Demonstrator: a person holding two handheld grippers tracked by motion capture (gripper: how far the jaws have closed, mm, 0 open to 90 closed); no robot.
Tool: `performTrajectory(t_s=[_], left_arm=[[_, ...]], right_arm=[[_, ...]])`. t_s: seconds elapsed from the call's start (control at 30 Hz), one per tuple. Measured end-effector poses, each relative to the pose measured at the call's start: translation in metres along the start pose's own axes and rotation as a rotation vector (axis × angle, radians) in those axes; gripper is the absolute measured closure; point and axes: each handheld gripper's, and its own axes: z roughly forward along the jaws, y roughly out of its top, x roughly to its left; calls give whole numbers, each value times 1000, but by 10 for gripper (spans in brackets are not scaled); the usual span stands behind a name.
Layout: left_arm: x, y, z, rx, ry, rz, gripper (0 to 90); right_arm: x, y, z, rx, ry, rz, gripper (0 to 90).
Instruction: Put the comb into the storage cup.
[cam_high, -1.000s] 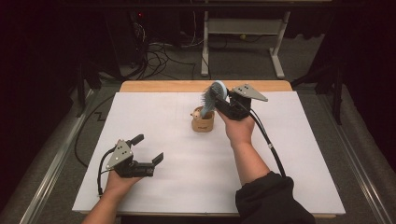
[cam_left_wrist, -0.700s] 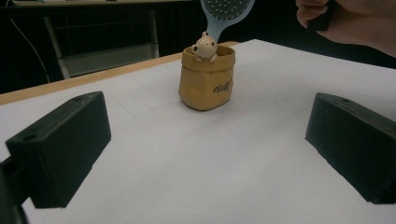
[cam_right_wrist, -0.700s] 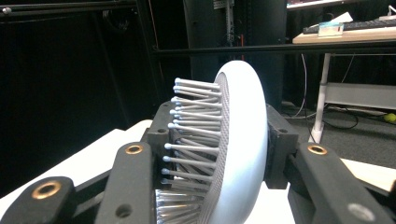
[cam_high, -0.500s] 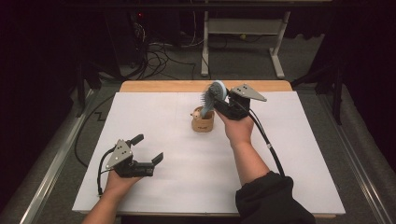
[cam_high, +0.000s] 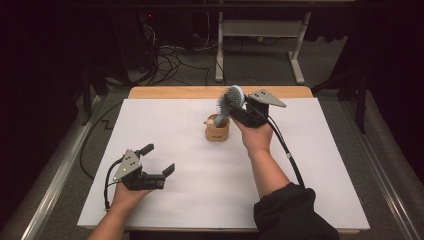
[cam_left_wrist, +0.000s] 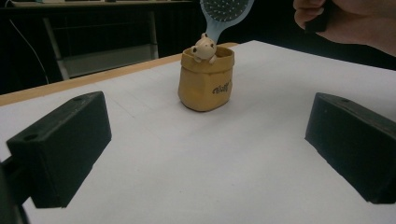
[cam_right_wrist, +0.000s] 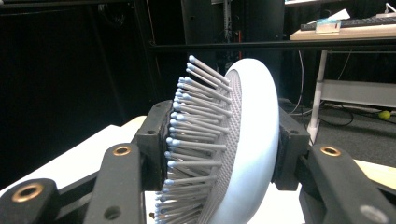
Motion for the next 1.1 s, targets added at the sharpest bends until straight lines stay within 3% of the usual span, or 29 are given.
performTrajectory(t_s=[1.1], left_arm=[[1, -1, 2, 19, -13, 0, 9]], right_arm=[[-15, -1, -1, 55, -60, 46, 411]])
